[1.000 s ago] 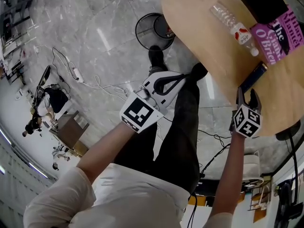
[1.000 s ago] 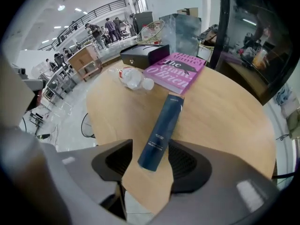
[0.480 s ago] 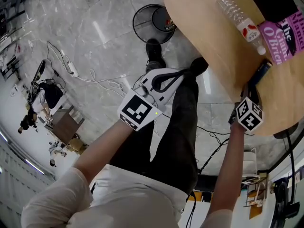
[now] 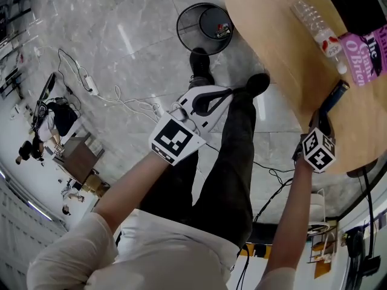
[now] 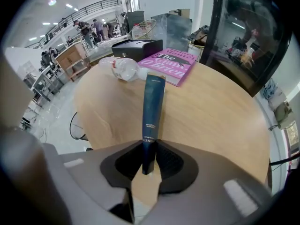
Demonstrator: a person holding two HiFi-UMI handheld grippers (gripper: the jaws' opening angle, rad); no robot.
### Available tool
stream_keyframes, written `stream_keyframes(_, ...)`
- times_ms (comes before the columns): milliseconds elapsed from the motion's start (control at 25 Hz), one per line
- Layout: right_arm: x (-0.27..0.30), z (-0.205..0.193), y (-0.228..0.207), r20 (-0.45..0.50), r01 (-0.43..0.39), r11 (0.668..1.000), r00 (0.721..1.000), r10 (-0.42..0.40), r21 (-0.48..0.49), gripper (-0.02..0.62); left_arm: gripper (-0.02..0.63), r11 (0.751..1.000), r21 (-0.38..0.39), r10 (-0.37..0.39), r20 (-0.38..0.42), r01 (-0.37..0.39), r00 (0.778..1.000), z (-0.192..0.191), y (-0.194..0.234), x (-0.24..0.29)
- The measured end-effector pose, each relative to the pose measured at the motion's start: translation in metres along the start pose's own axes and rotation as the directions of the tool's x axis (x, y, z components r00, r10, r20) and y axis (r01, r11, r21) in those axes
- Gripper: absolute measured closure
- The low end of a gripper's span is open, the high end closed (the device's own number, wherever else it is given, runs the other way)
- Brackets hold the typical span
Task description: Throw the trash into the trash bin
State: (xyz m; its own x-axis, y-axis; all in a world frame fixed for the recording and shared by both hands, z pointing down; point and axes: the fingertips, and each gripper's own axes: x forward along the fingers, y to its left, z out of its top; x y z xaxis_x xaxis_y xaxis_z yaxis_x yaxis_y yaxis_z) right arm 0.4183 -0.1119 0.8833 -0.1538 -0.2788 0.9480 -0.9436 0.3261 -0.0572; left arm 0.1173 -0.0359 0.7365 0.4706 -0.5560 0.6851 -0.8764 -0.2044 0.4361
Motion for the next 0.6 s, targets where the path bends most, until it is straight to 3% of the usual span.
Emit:
stream_keyframes(320, -0.006, 0.004, 0.059, 0.02, -0.044, 0.993, 0.999, 0.046, -0.107, 0.506, 0.6, 0.999, -0.034, 0.018, 0.016, -0.018, 1.0, -0.016, 0.019, -0.024)
stream_keyframes(600, -0.011, 0.018, 0.137, 0.025, -0.109, 0.959, 0.992, 0.12, -0.262, 0.506, 0.6, 0.996, -0.075, 0.05, 0.027, -0.048, 0.998, -0.028, 0.049, -0.053)
